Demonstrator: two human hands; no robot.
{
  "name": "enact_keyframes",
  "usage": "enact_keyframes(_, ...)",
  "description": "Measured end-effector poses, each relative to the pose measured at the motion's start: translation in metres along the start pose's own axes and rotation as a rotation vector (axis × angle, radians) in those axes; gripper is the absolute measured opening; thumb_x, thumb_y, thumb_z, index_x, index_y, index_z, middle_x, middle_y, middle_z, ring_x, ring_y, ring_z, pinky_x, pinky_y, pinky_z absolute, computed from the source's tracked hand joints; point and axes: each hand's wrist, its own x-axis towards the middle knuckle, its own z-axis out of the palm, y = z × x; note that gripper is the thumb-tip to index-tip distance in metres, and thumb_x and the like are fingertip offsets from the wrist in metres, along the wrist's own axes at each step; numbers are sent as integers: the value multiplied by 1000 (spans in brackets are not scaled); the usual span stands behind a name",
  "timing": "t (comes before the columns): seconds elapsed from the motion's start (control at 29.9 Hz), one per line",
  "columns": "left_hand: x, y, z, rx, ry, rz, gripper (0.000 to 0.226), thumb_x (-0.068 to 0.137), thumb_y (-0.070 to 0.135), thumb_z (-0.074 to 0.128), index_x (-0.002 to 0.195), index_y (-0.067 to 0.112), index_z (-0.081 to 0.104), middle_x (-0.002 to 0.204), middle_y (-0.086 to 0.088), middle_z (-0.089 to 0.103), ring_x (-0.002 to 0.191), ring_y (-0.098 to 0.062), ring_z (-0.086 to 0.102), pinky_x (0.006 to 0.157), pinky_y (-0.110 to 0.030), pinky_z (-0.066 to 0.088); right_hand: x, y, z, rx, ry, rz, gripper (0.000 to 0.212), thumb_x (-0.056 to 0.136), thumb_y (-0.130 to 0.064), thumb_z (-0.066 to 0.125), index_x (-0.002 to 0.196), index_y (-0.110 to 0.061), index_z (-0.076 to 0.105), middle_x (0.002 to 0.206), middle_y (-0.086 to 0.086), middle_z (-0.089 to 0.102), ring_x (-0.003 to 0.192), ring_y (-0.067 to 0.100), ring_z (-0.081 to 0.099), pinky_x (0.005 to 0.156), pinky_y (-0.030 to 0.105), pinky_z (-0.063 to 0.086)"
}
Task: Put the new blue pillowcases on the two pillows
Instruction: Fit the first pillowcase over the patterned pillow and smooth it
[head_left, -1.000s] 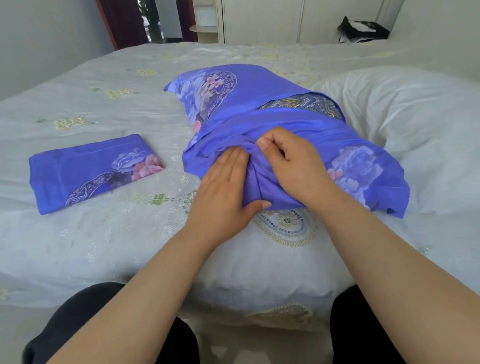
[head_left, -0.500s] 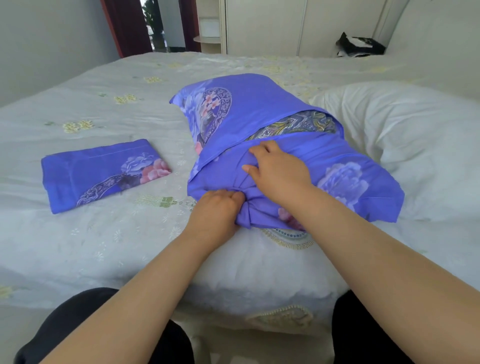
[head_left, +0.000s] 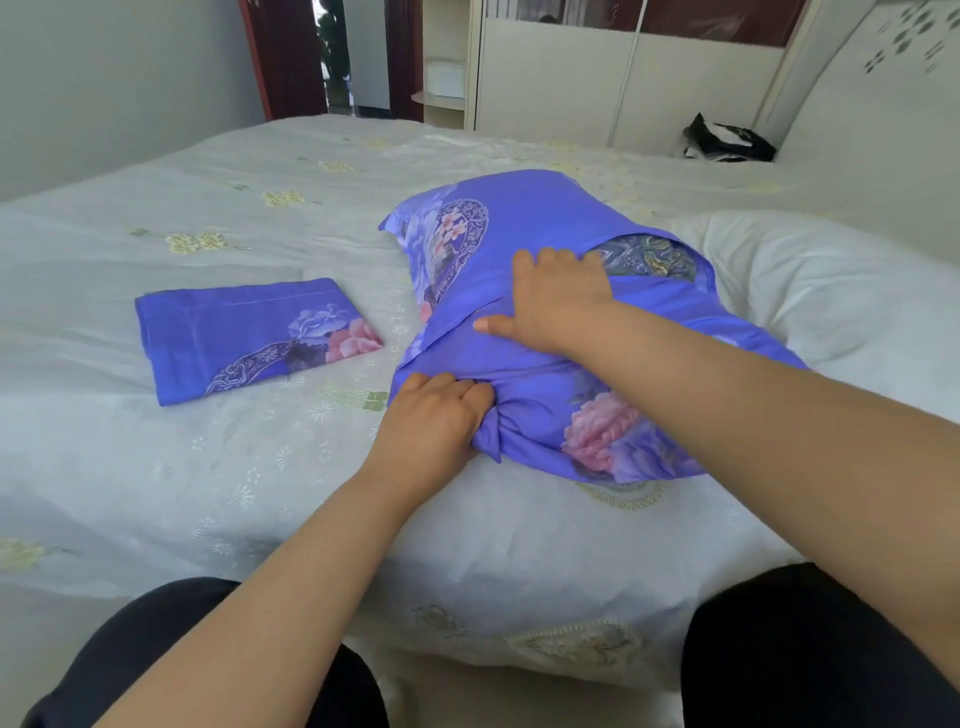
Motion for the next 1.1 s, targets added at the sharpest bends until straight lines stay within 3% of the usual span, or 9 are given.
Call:
enact_keyframes(0.13,-2,-16,-7,8,-10,-6,33,47,10,77,67,19,52,58,3,54,57,-23,53,59,-29,35,3,1,-1,89,-177,-110,67,75,-79,46,95,-15,51,87,-4,55,92,25,56,69,32,38)
enact_keyframes(0.23,-7,-27,-16,-6,61,1,32,46,11,75,65,20,51,56,2,55,55,-23,53,62,-30,26,14,17,-10,187,-104,-129,56,76,-71,55,68,-18,42,74,-1,48,83,26,53,58,30,33)
enact_keyframes(0.33,-13,-22,-23,-70,171,53,21,48,11,63,61,19,48,52,2,50,51,-24,50,61,-27,25,31,49,-23,169,-17,-33,56,77,-69,57,72,-14,47,85,6,55,88,29,54,62,31,34)
enact_keyframes(0.47,-18,-21,-28,-181,83,42,15,63,29,55,62,22,41,54,4,49,52,-24,51,55,-27,29,42,47,-9,126,50,-9,59,74,-72,55,83,-13,50,86,7,56,86,28,54,63,31,33)
enact_keyframes(0.6,-29,-41,-59,-685,-441,-307,45,64,69,54,69,24,57,72,6,61,69,-11,54,68,-26,44,37,40,1,199,62,34,60,78,-74,48,87,-15,54,91,3,58,89,27,54,67,32,37)
enact_keyframes(0.73,-23,-61,-72,-886,-358,-685,78,89,68,18,58,7,55,63,0,57,62,-12,52,73,-30,45,37,42,-4,239,-101,14,64,82,-75,37,82,-15,57,89,3,56,83,27,51,70,33,38)
enact_keyframes(0.9,-7,-38,-41,-903,-389,-876,65,85,68,39,120,15,50,116,1,58,101,-22,59,82,-36,51,31,48,-12,295,-199,-26,60,87,-64,47,102,-7,58,101,8,54,98,30,53,80,34,40)
enact_keyframes(0.97,-1,-23,-28,-839,-266,-840,62,91,51,48,140,17,33,137,-6,49,120,-27,51,96,-34,41,26,46,-6,313,-157,-33,50,88,-59,49,92,-10,55,92,6,53,88,28,52,73,32,38)
enact_keyframes(1.1,3,-24,-31,-655,-62,-710,49,98,24,46,144,24,31,135,-14,51,119,-34,51,91,-33,38,13,55,-5,448,-138,-53,53,85,-61,53,66,-11,46,66,4,45,66,24,47,59,31,32)
